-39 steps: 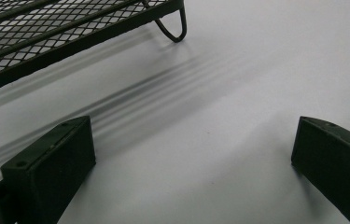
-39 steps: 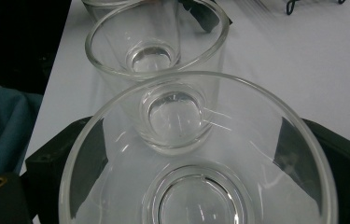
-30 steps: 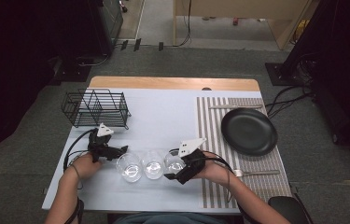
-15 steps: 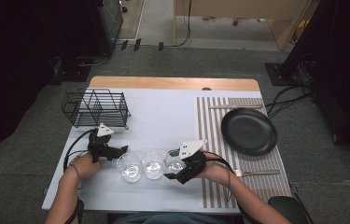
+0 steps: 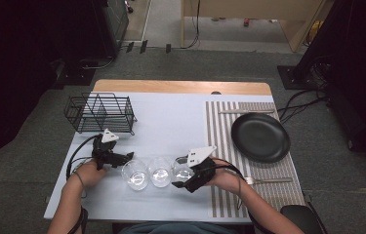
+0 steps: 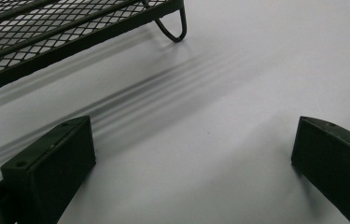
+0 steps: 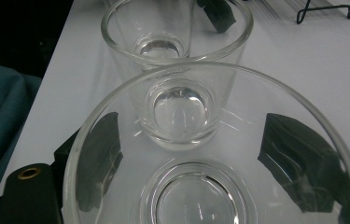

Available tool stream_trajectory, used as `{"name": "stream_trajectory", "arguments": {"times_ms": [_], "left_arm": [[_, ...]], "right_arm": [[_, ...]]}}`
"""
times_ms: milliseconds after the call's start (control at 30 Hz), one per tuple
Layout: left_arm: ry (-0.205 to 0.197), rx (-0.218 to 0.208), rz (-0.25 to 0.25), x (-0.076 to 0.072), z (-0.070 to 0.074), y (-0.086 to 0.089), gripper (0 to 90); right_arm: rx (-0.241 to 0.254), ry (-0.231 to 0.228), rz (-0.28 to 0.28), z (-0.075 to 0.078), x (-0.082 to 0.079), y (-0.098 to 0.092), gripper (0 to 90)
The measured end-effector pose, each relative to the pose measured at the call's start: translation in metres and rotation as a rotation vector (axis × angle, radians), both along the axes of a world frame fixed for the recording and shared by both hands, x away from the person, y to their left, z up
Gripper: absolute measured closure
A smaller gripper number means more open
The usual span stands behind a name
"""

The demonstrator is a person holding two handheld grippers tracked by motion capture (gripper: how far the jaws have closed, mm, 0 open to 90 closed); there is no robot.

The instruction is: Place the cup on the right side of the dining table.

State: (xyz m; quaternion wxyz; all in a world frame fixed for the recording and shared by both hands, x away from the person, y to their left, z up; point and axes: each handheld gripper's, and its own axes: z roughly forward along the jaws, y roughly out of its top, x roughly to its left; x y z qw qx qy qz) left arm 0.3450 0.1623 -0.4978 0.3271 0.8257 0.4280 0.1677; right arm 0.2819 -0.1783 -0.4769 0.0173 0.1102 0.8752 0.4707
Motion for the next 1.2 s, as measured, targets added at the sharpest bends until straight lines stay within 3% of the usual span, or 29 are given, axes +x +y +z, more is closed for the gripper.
{"name": "stream_trajectory", "arguments": {"times_ms": [533, 1200], "left_arm": [[0.001, 0.001, 0.000, 0.0001, 0.0001, -0.0002, 0.0], [-0.008, -0.009, 0.004, -0.0011, -0.0009, 0.0006, 0.0]], "right_arm": [[-0.017, 0.013, 0.024, 0.0014, 0.0016, -0.0016, 18.6], [-0.020, 0.042, -0.002, 0.0042, 0.0047, -0.0068, 18.7]]}}
